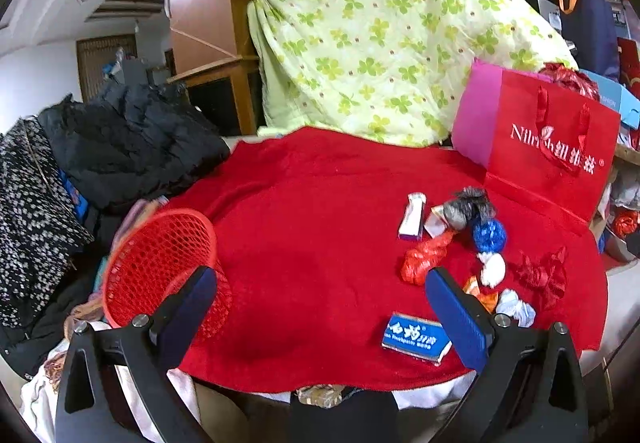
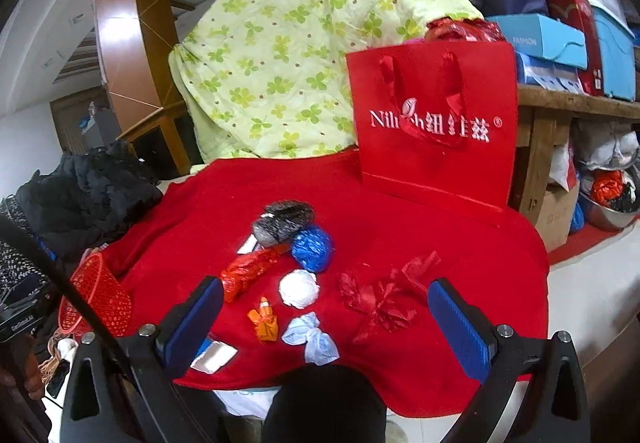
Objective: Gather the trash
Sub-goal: 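Raise both tools and bring them toward the scattered trash, then lower the left tool onto the blue toothpaste box and close it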
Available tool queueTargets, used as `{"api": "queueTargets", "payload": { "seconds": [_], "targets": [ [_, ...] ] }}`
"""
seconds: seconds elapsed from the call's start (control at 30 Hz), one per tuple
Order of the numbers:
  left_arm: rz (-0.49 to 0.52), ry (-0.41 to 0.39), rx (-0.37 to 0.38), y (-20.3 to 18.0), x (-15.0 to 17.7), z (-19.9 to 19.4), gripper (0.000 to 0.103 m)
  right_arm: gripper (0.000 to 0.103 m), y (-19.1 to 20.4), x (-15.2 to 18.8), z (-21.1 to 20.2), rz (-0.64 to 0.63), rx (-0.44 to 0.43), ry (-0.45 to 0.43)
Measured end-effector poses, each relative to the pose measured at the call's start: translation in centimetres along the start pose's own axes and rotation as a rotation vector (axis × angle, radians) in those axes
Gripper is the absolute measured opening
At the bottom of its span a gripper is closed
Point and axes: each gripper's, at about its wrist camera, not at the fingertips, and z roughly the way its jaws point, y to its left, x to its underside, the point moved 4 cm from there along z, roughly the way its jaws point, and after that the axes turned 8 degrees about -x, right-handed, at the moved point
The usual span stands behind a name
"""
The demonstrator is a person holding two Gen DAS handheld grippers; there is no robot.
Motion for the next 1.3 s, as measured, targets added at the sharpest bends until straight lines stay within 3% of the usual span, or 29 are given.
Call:
{"api": "queueTargets", "payload": {
  "seconds": [0.23,0.4,0.67,0.8,0.9,0.97,1.03,1.07,1.13,1.23,1.3],
  "targets": [
    [-0.009,0.276,0.090,-1.0,4.3,7.3,0.103,0.103,-4.7,2.1,4.8,0.143,0.027,0.109],
    [0.003,0.422,0.172,-3.1,6.7,11.1,0.103,0.103,-8.9,3.7,8.7,0.309,-0.020,0.173],
    [-0.045,0.554,0.324,-7.7,7.6,13.8,0.103,0.094,-12.9,4.2,13.8,0.493,-0.071,0.208],
    [-0.072,0.625,0.334,-9.3,8.5,15.4,0.103,0.080,-13.3,4.5,16.8,0.548,-0.073,0.257],
    [-0.095,0.661,0.340,-9.9,8.9,16.3,0.103,0.078,-13.2,4.9,19.0,0.562,-0.057,0.280],
    [-0.115,0.681,0.348,-10.5,9.2,17.0,0.103,0.070,-13.2,5.3,20.4,0.563,-0.040,0.308],
    [-0.135,0.700,0.352,-10.8,9.4,17.6,0.103,0.053,-12.9,6.1,22.0,0.555,-0.017,0.357],
    [-0.148,0.713,0.354,-11.0,9.6,18.0,0.102,0.051,-12.8,6.3,22.3,0.553,-0.017,0.370],
    [-0.160,0.726,0.360,-11.4,9.9,18.5,0.098,0.046,-12.4,6.5,22.6,0.527,-0.019,0.358],
    [-0.172,0.752,0.375,-12.1,10.4,19.2,0.082,0.039,-11.8,6.1,22.3,0.467,-0.018,0.339],
    [-0.185,0.759,0.386,-12.5,10.6,19.7,0.081,0.038,-11.6,5.7,21.7,0.452,-0.032,0.318]
  ]
}}
